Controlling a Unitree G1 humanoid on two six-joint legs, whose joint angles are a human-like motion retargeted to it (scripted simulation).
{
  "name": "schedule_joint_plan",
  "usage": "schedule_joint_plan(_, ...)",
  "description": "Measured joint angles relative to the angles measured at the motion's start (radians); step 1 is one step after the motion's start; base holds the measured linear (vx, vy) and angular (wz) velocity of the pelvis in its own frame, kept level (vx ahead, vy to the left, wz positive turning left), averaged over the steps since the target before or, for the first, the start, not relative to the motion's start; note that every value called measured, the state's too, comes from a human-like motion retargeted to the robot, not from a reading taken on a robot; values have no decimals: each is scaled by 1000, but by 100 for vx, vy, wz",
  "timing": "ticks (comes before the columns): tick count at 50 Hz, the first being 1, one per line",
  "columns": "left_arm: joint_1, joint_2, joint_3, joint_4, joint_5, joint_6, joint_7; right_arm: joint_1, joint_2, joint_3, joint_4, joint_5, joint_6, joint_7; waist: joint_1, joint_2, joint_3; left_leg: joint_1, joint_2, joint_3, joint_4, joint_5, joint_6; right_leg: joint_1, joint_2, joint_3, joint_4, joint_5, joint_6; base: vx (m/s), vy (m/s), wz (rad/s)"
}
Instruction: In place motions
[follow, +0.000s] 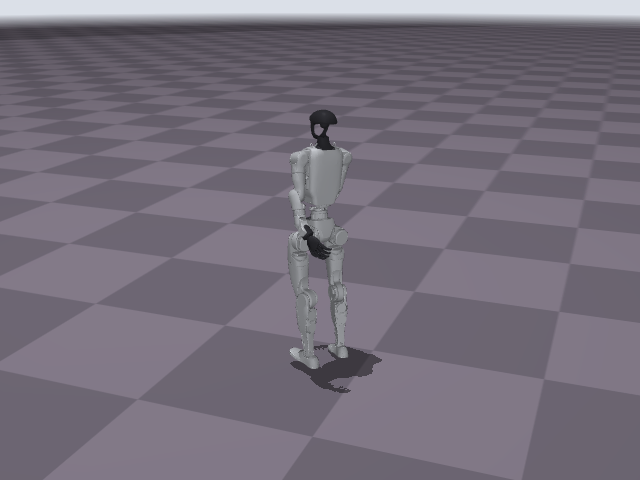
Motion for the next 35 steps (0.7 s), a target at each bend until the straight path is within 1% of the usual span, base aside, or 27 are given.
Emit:
schedule_joint_plan(5,247,23,152,0,136,-95,-164,-54,-16,83,-255,22,-132,64,1,6,2,-1,10,20,-5,-6,-5,-19,9,21,5,1,-1,0,0,0)
schedule_joint_plan(7,299,25,186,0,153,-73,-175,-49,-32,98,-302,12,-202,46,-4,8,5,-3,14,20,-5,-6,-6,-20,11,21,6,0,0,0,0,0)
schedule_joint_plan(10,328,21,198,0,100,-24,-139,-8,-51,81,-294,-54,-277,-27,-14,8,7,-8,15,15,-3,-5,-7,-18,11,16,6,-3,2,0,-1,7)
schedule_joint_plan(12,298,15,176,0,37,-7,-117,41,-57,46,-223,-118,-273,-94,-20,6,7,-10,13,7,-1,-2,-7,-11,9,7,3,-4,2,1,-2,23)
schedule_joint_plan(13,269,11,166,0,13,-2,-111,66,-60,26,-166,-146,-252,-131,-22,4,6,-12,12,3,1,-1,-7,-7,7,1,2,-5,2,0,-2,23)
schedule_joint_plan(15,179,1,144,0,-35,-6,-116,110,-67,-21,-18,-187,-179,-210,-23,0,4,-16,8,-5,3,3,-6,0,3,-12,-1,-7,3,-2,-1,22)
schedule_joint_plan(18,-22,-21,95,0,-110,-56,-86,155,-98,-139,274,-207,-9,-300,-13,-8,1,-22,-1,-20,6,7,-3,11,-4,-33,-7,-8,5,-5,-1,22)
schedule_joint_plan(20,-174,-35,45,0,-138,-102,-54,178,-139,-230,467,-178,119,-324,-3,-15,0,-29,-7,-36,10,11,-1,21,-9,-49,-11,-10,7,-7,-2,29)
schedule_joint_plan(22,-314,-61,-2,-47,-127,-122,-51,252,-183,-304,535,-88,230,-352,1,-21,5,-38,-12,-55,15,16,2,32,-13,-67,-15,-12,11,-6,-3,38)
schedule_joint_plan(23,-374,-74,-21,-80,-110,-133,-57,306,-201,-338,535,-27,271,-380,1,-23,7,-44,-14,-65,18,20,2,37,-14,-77,-17,-14,12,-5,-3,43)
schedule_joint_plan(25,-485,-97,-70,-151,-91,-164,-71,401,-223,-402,535,115,297,-461,-5,-26,10,-57,-18,-83,24,27,2,47,-17,-97,-20,-18,16,-5,-3,46)
schedule_joint_plan(27,-581,-116,-127,-228,-86,-203,-82,479,-233,-463,535,224,240,-528,-20,-27,10,-68,-21,-97,27,34,1,54,-21,-118,-23,-22,19,-4,-2,44)
schedule_joint_plan(28,-623,-122,-155,-266,-81,-221,-85,512,-237,-492,535,255,199,-542,-27,-28,10,-72,-22,-103,27,37,1,56,-23,-126,-23,-23,20,-4,-1,31)
schedule_joint_plan(30,-697,-124,-207,-337,-63,-251,-89,563,-247,-532,535,285,143,-540,-36,-29,11,-76,-24,-109,28,41,0,60,-25,-136,-25,-25,21,-2,-1,10)
schedule_joint_plan(32,-748,-118,-249,-409,-16,-275,-97,589,-254,-537,535,301,151,-533,-33,-28,13,-76,-24,-109,29,42,1,60,-26,-137,-25,-23,21,0,0,0)
schedule_joint_plan(35,-778,-89,-309,-525,71,-309,-116,580,-254,-494,535,330,241,-585,-16,-24,14,-73,-23,-101,30,39,1,53,-25,-125,-21,-21,19,1,2,-24)
